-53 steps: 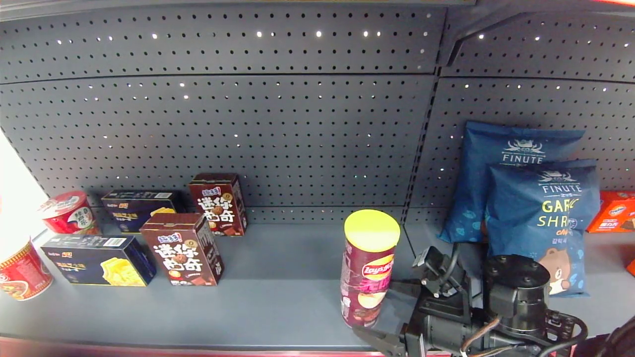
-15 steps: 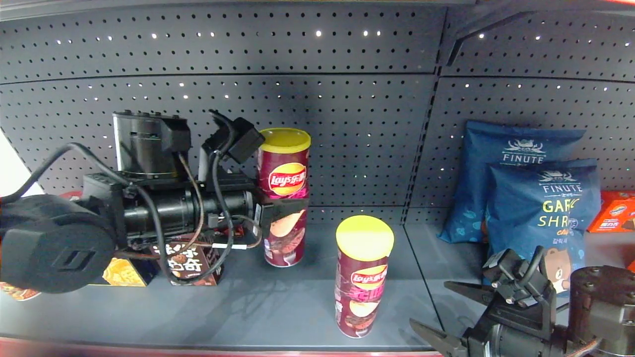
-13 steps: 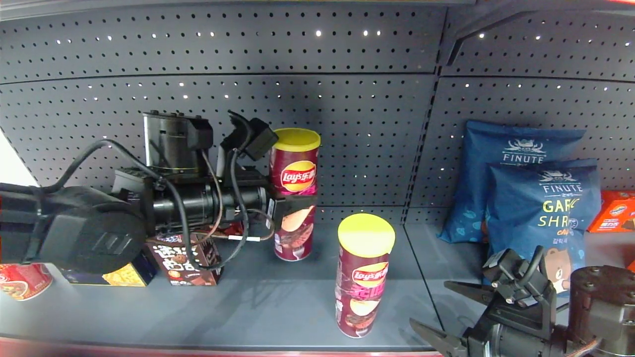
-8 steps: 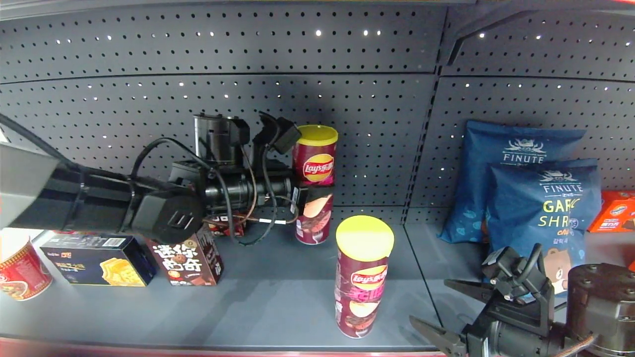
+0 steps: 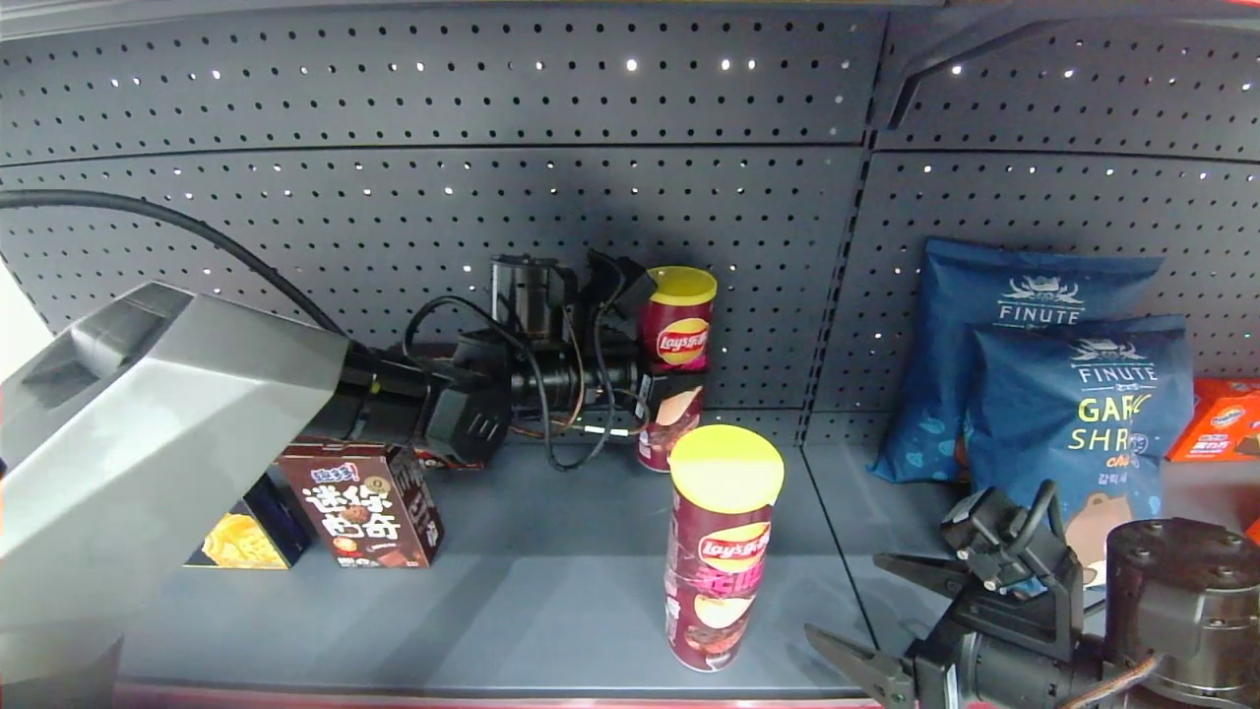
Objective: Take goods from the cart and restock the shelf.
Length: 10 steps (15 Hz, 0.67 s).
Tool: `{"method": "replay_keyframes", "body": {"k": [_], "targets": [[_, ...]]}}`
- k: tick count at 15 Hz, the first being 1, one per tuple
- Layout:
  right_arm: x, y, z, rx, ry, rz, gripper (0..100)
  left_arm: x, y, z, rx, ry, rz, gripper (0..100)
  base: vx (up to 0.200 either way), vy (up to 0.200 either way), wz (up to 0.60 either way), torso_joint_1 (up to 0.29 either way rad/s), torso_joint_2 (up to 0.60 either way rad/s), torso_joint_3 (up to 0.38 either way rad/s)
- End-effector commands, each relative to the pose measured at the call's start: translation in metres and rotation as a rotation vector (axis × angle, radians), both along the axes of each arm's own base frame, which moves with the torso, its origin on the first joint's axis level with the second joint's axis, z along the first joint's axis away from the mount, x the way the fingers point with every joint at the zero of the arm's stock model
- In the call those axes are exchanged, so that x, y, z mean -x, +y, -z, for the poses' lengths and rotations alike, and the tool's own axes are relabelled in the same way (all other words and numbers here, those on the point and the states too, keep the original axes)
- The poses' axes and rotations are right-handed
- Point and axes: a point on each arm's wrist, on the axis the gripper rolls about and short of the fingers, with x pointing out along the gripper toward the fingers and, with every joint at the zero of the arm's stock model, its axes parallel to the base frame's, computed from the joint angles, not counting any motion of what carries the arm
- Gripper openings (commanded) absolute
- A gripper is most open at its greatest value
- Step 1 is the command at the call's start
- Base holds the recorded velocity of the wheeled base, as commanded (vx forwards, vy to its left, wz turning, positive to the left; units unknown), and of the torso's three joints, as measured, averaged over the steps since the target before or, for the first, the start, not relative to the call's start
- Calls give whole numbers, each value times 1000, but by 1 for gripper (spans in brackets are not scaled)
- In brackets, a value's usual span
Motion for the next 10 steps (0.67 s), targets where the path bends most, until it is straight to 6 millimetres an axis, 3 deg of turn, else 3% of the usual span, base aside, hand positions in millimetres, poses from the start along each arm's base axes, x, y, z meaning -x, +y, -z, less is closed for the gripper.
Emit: {"method": "replay_keyframes", "body": {"k": [1, 10], "targets": [[-3, 2, 2, 4, 7, -4, 100, -8, -9, 15, -8, 16, 11, 0, 0, 0, 0, 0, 0, 0], [-6, 2, 6, 14, 22, 2, 100, -19, -16, 35, -18, 30, 12, 0, 0, 0, 0, 0, 0, 0]]}}
